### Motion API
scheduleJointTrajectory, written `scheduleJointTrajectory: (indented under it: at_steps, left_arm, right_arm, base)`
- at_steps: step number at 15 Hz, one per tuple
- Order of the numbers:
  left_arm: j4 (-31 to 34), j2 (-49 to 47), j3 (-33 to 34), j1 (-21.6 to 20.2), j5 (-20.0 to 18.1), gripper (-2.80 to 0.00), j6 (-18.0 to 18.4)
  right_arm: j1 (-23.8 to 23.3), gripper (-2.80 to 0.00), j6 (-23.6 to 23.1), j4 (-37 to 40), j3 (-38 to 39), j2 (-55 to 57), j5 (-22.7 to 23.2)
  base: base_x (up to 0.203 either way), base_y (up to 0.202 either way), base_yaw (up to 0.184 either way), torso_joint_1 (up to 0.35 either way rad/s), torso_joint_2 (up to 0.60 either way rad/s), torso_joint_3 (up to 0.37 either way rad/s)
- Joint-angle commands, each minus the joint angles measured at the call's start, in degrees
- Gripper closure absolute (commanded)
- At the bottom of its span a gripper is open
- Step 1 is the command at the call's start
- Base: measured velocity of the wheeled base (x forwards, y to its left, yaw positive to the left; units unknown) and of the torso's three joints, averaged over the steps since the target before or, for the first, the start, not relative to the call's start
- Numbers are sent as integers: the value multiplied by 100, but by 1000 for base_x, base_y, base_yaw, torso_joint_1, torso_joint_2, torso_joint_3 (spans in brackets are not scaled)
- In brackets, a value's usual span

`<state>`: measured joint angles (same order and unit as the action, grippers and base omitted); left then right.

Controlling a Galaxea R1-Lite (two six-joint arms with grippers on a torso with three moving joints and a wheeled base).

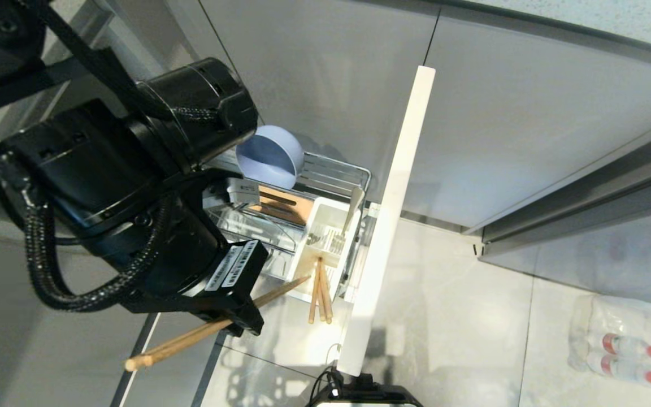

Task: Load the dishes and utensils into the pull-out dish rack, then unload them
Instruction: Pick up the chopsticks and place it in the cupboard

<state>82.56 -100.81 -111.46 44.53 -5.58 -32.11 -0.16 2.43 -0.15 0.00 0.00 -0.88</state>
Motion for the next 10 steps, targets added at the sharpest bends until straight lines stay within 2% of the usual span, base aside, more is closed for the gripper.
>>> scheduleJointTrajectory:
  at_steps: [1, 7, 10]
  left_arm:
    - [2, -176, 1, -6, 8, 0, -30]
    - [-471, -629, 1, -98, 173, 0, -120]
    - [-660, -777, 1, -272, 232, 0, -98]
  right_arm:
    - [-2, 0, 4, -2, 0, 9, 0]
    - [0, 0, 4, -2, 0, 9, 0]
    - [7, 0, 4, -2, 0, 9, 0]
  base:
    - [0, 0, 0, 0, 0, 0]
    - [0, 0, 0, 0, 0, 0]
    - [0, 0, 0, 0, 0, 0]
